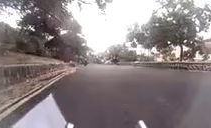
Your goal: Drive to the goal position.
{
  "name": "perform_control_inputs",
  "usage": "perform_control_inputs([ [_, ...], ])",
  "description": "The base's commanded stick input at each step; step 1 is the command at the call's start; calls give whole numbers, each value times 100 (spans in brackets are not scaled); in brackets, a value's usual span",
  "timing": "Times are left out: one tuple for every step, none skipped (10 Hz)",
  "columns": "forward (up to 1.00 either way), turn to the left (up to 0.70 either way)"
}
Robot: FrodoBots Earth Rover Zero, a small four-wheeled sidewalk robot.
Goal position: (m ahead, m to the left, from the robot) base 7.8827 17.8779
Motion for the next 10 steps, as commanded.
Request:
perform_control_inputs([
  [45,0],
  [45,0],
  [45,0],
  [45,0],
  [45,0],
  [45,27],
  [45,27],
  [45,27],
  [45,27],
  [45,27],
])
